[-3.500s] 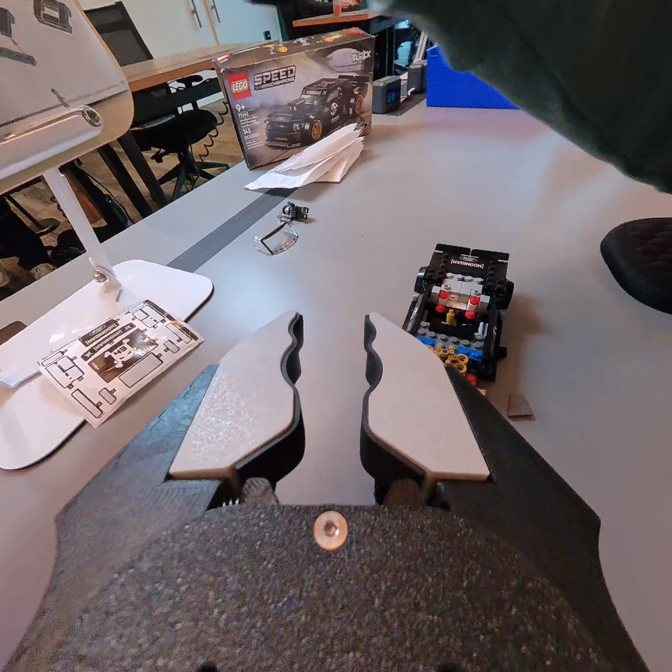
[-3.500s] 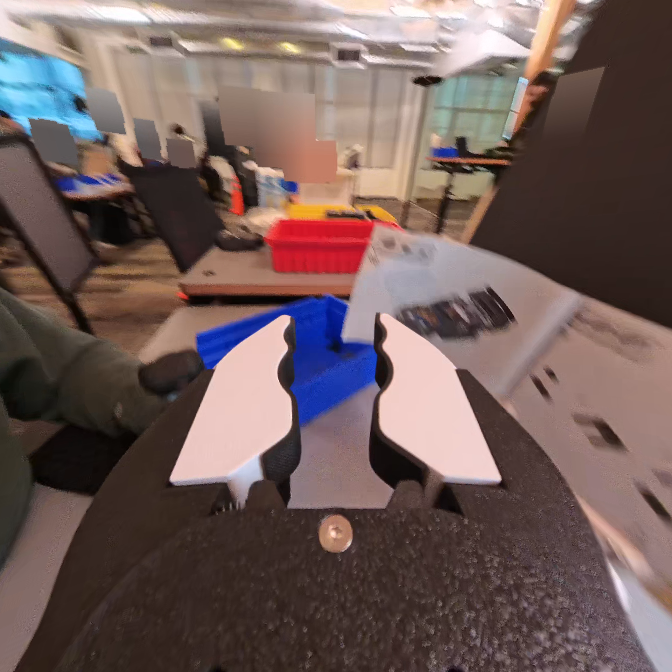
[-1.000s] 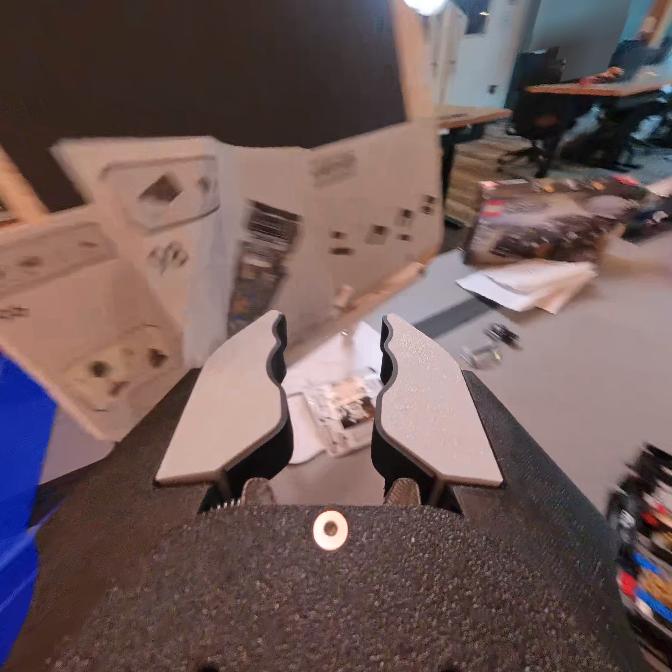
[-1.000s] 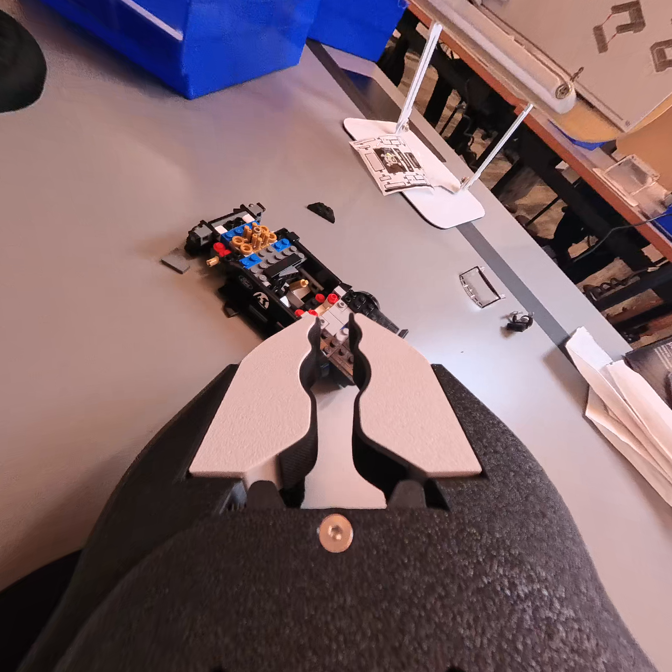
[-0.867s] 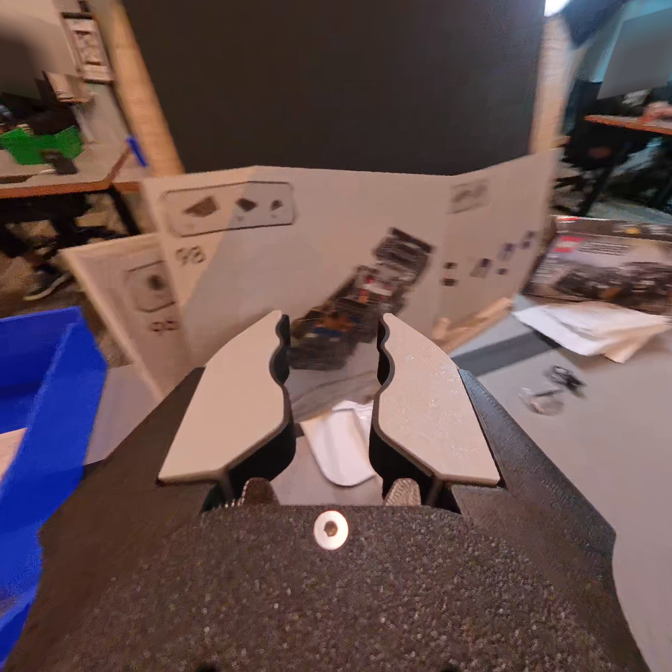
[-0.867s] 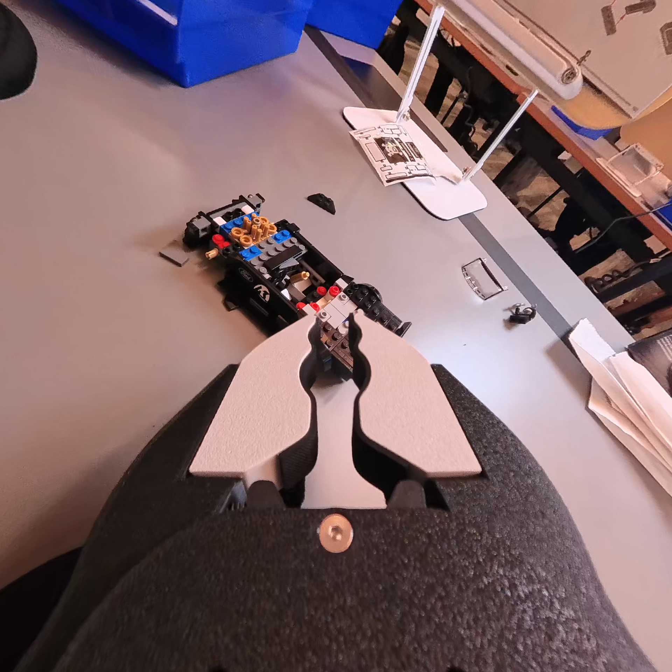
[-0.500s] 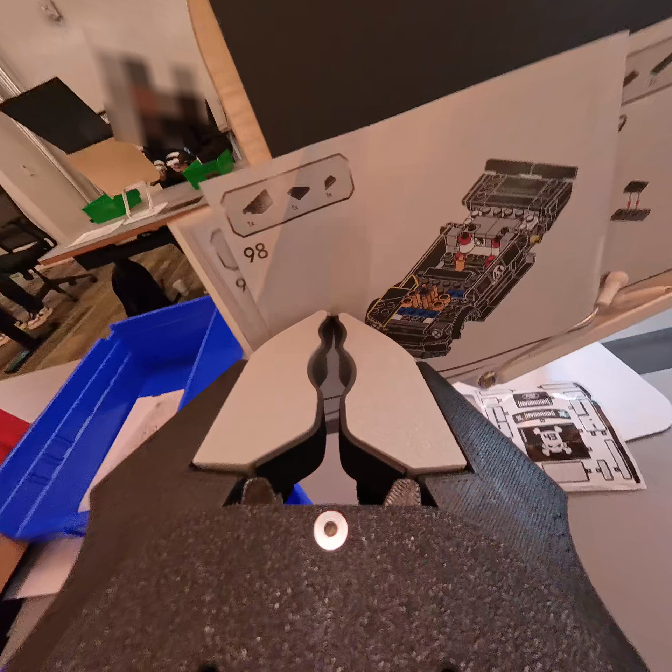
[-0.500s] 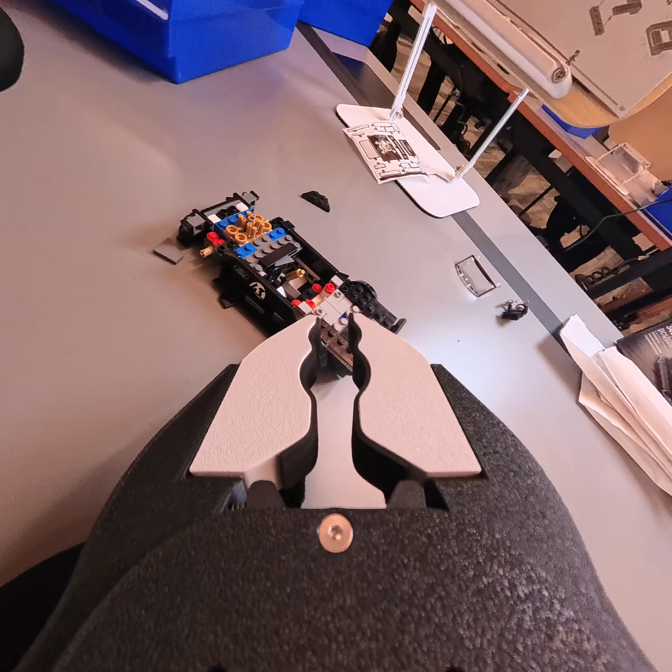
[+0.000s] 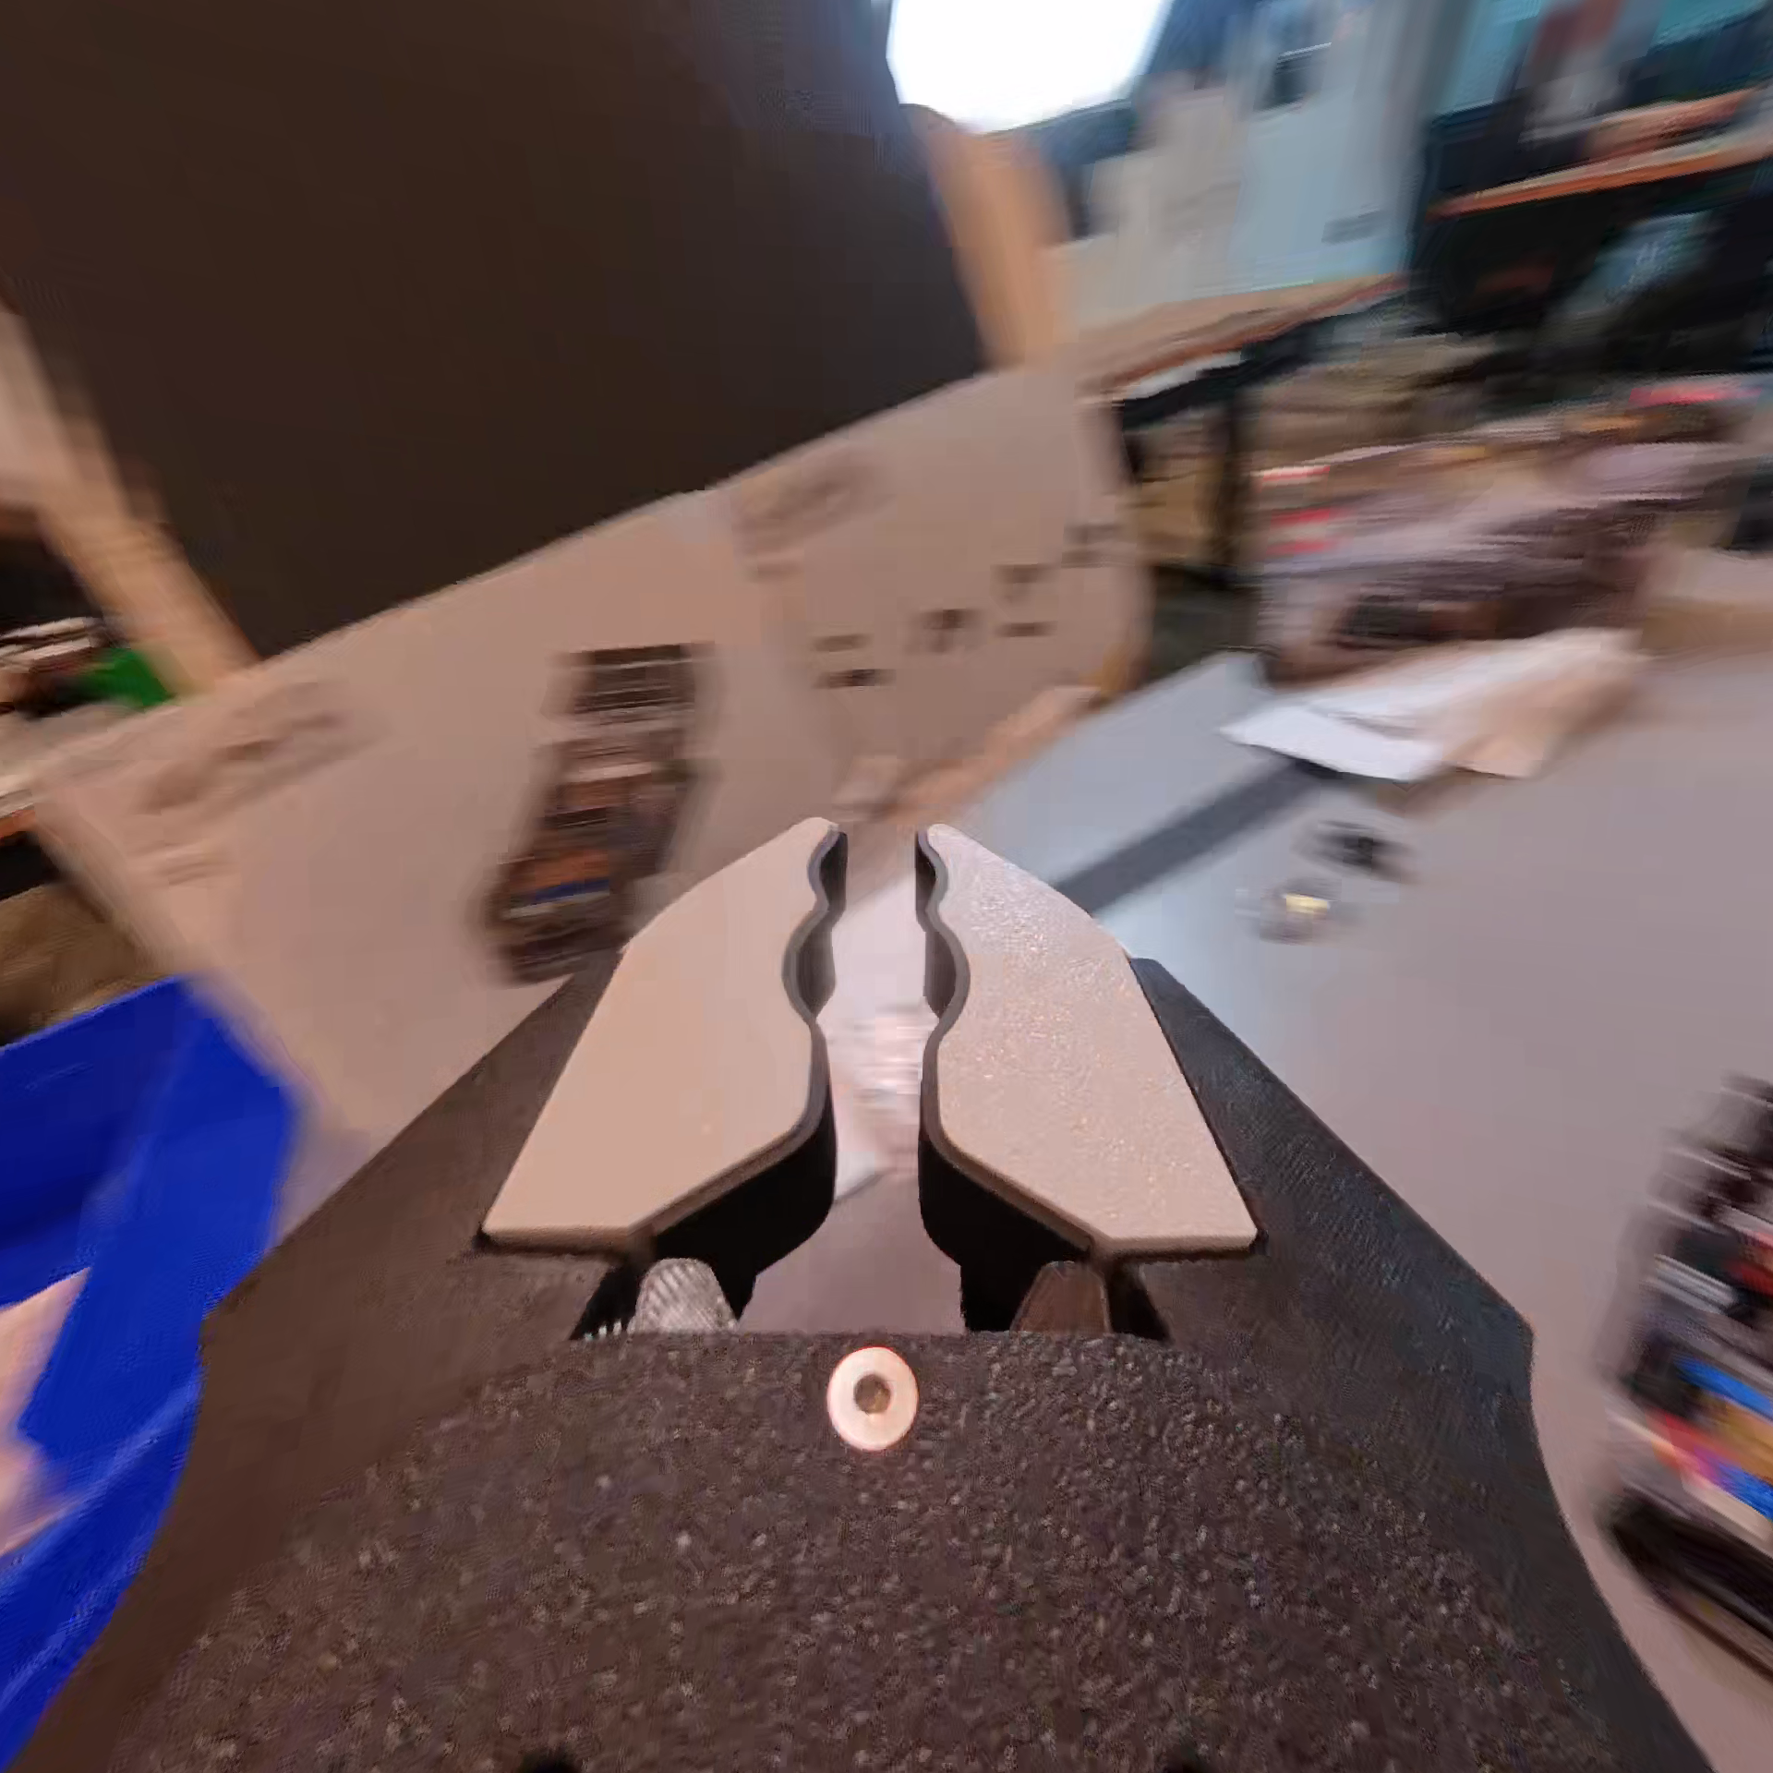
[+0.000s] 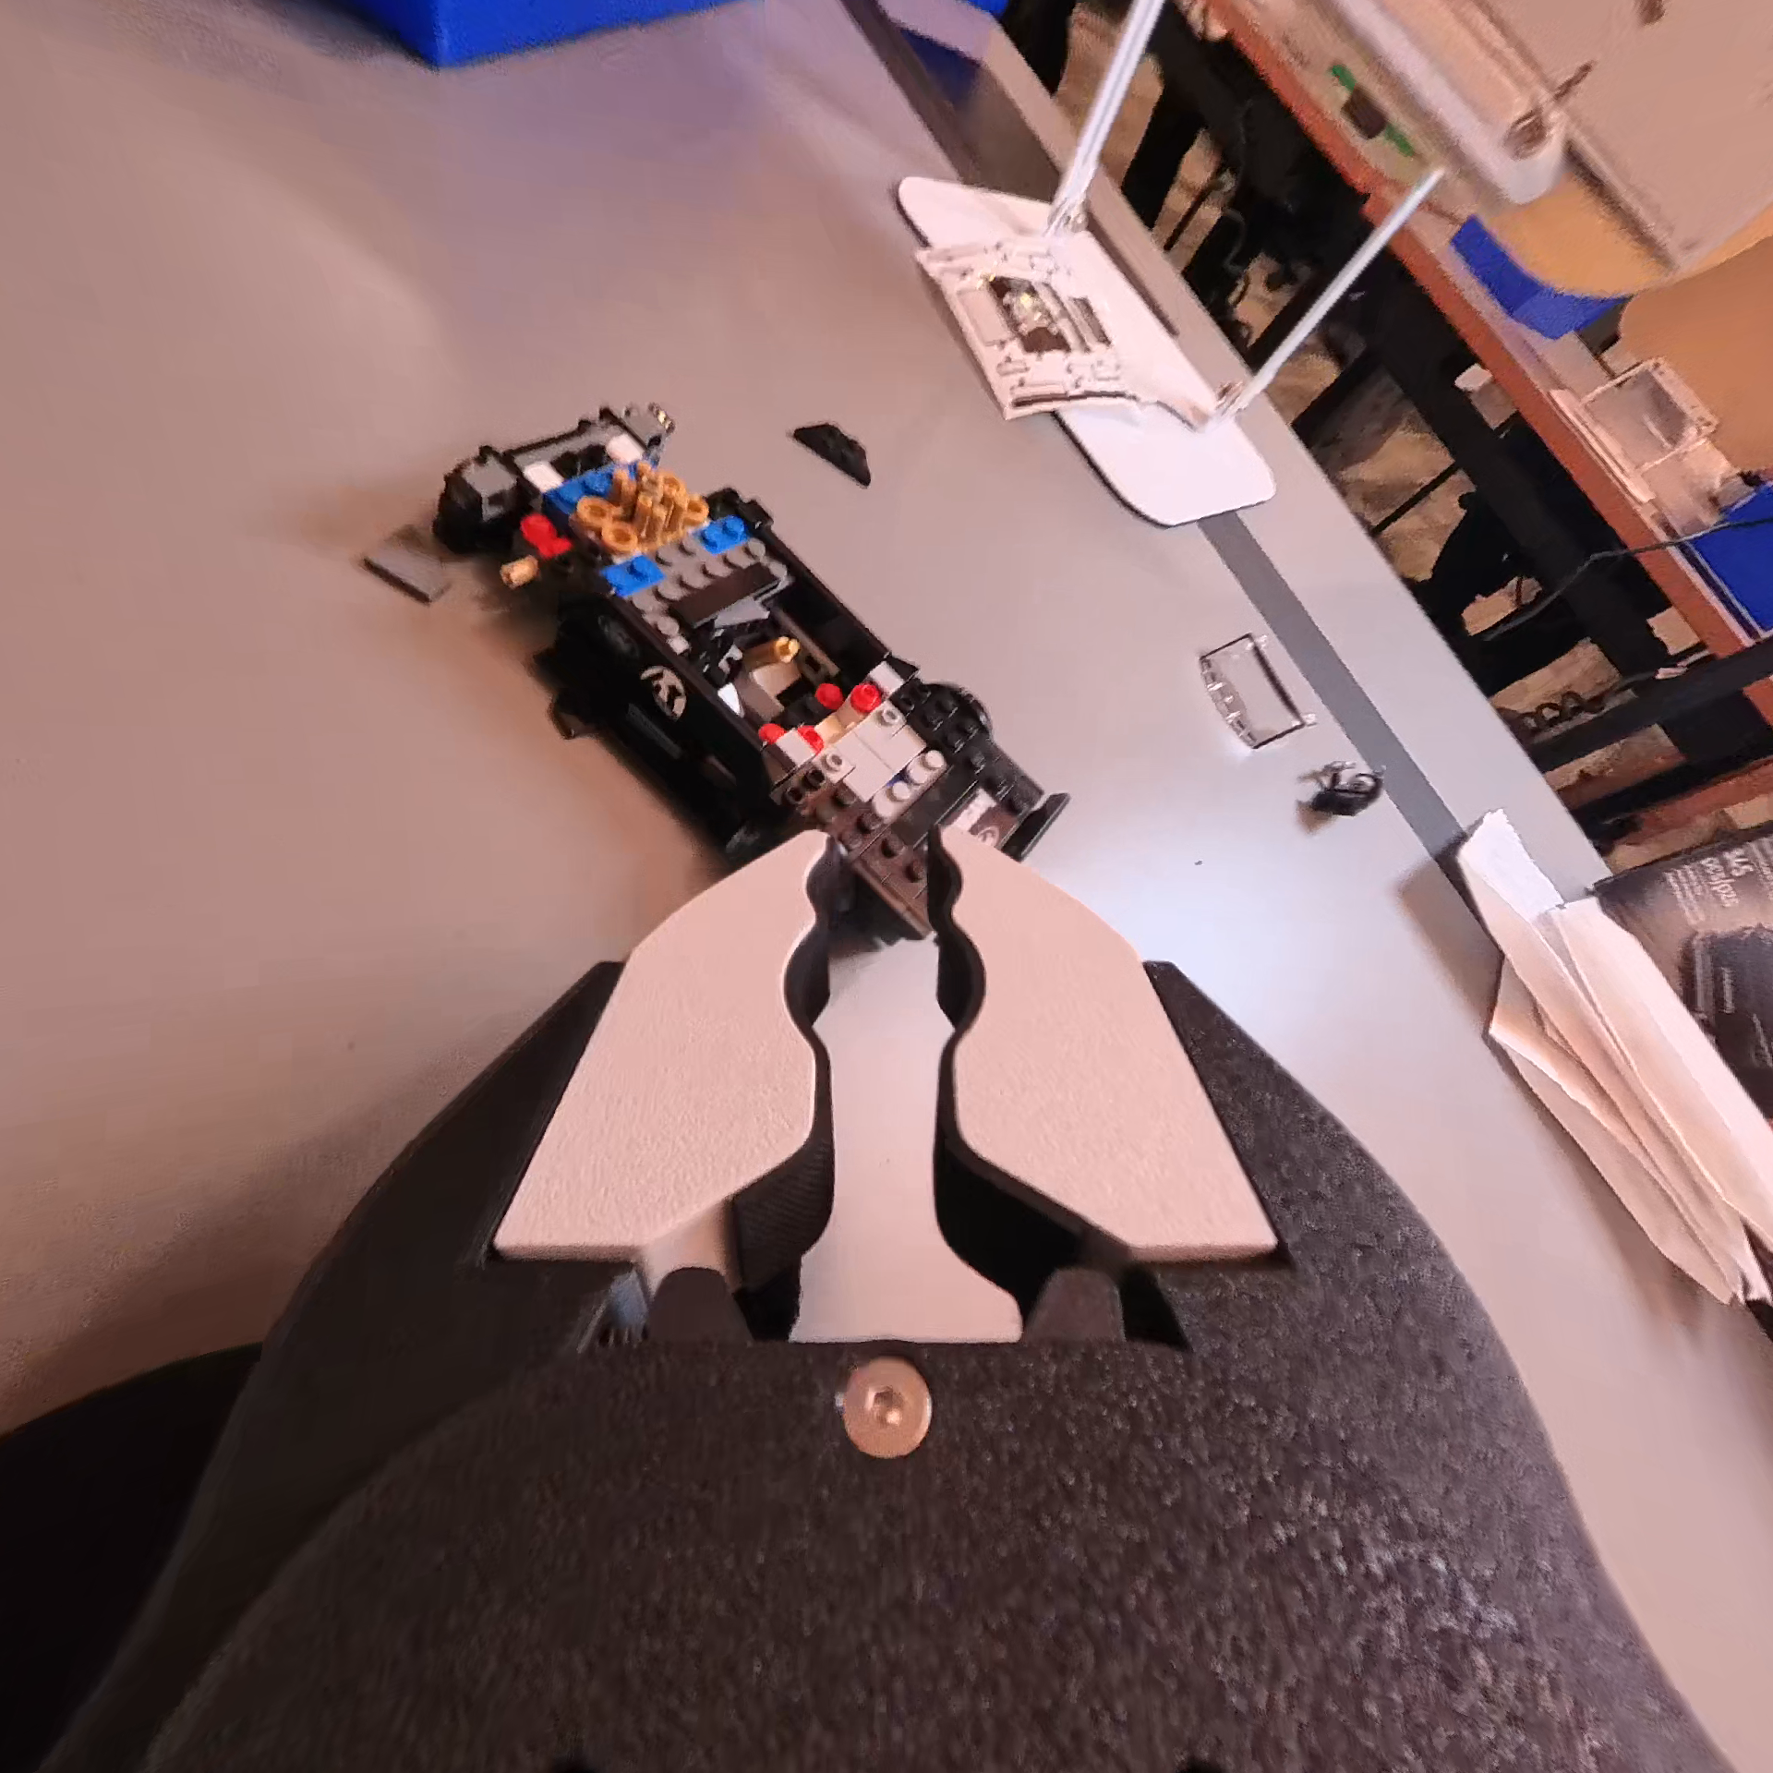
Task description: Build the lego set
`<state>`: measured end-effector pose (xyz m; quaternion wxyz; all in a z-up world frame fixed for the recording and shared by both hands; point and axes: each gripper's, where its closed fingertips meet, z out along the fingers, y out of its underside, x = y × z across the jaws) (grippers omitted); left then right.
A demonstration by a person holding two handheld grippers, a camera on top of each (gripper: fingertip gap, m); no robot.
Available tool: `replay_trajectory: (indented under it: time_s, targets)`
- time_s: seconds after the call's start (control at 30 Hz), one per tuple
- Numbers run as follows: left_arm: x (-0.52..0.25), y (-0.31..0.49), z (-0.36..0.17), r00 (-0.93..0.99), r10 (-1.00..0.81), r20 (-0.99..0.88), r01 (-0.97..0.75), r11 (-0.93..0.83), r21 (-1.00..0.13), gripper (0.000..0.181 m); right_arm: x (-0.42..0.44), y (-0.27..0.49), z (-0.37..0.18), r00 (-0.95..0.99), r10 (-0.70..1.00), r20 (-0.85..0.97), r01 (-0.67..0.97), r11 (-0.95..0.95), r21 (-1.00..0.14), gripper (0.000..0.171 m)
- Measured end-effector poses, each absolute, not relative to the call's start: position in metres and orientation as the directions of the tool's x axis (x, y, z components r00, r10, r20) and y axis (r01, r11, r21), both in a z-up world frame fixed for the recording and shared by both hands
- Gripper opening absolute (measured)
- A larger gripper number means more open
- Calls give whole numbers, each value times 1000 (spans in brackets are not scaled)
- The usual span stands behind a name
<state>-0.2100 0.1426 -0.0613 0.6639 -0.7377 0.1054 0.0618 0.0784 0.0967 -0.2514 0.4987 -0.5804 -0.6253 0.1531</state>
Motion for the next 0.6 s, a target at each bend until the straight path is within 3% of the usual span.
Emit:
replay_trajectory:
  time_s: [0.13, 0.3, 0.4, 0.6]
  targets:
    - [-75, 104, -136, 832, -537, -135, -299, -229, -927, 54, 79, 95, -263, 100, 856, 507, 633, 338, -696, 18]
    - [-20, 81, -244, 701, -706, -102, -496, -380, -781, 79, 73, 98, -269, -15, 799, 601, 682, 448, -579, 18]
    - [4, 76, -261, 622, -775, -109, -596, -378, -709, 82, 69, 98, -279, -107, 751, 651, 703, 521, -485, 18]
    - [22, 88, -285, 563, -823, -73, -715, -441, -543, 78, 65, 104, -277, -124, 655, 745, 699, 590, -404, 11]
